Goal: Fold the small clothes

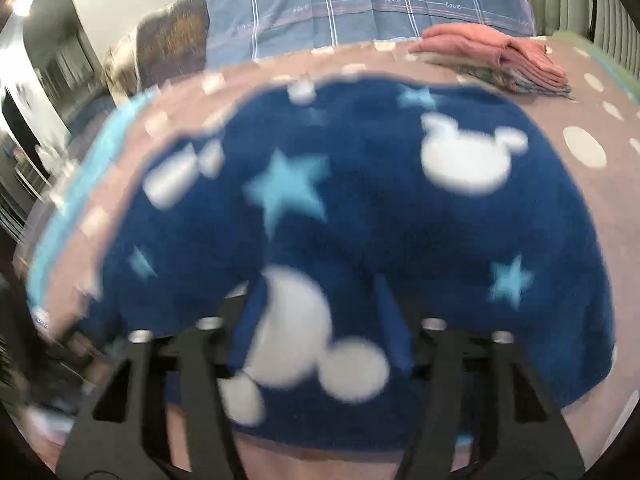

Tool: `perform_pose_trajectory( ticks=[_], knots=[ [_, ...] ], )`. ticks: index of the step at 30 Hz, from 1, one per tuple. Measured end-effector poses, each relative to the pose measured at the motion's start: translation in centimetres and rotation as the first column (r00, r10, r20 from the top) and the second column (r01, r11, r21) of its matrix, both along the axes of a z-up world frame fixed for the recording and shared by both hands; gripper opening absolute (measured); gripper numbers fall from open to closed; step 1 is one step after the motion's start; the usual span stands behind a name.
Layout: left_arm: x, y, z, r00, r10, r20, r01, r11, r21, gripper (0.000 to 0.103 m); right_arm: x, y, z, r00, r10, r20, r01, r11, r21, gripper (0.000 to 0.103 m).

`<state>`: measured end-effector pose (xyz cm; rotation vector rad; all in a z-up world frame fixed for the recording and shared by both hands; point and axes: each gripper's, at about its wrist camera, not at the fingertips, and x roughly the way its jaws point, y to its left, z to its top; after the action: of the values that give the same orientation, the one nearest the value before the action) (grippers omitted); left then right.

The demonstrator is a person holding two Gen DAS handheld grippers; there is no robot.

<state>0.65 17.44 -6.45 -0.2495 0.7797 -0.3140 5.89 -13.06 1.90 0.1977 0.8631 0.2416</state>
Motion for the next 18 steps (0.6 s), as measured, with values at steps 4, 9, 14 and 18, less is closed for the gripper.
perform_pose_trajectory(
  ticks=[4,9,14,18],
  knots=[
    [0.0,0.1,0.0,1.000,0.002,0.004,-0.002,1.000,-0.006,0.096,1.6,1.1,5.4,0.965,-0.021,0.261,0.040,0.997,-0.068,0.057],
    [0.0,0.4,-0.1,1.000,-0.002,0.004,0.003,0.999,-0.032,0.096,7.1,3.1,-5.0,1.000,0.012,0.012,-0.010,0.992,-0.127,0.055],
    [0.0,0.3,-0.1,1.000,-0.012,0.000,0.012,1.000,-0.027,0.098,7.9,3.3,1.7,0.999,0.017,0.031,-0.016,0.999,-0.033,0.048],
    [0.0,0.3,-0.1,1.000,-0.012,0.002,0.012,0.999,-0.036,0.098,10.2,4.7,6.1,0.983,0.017,0.181,0.000,0.995,-0.095,0.056]
  ],
)
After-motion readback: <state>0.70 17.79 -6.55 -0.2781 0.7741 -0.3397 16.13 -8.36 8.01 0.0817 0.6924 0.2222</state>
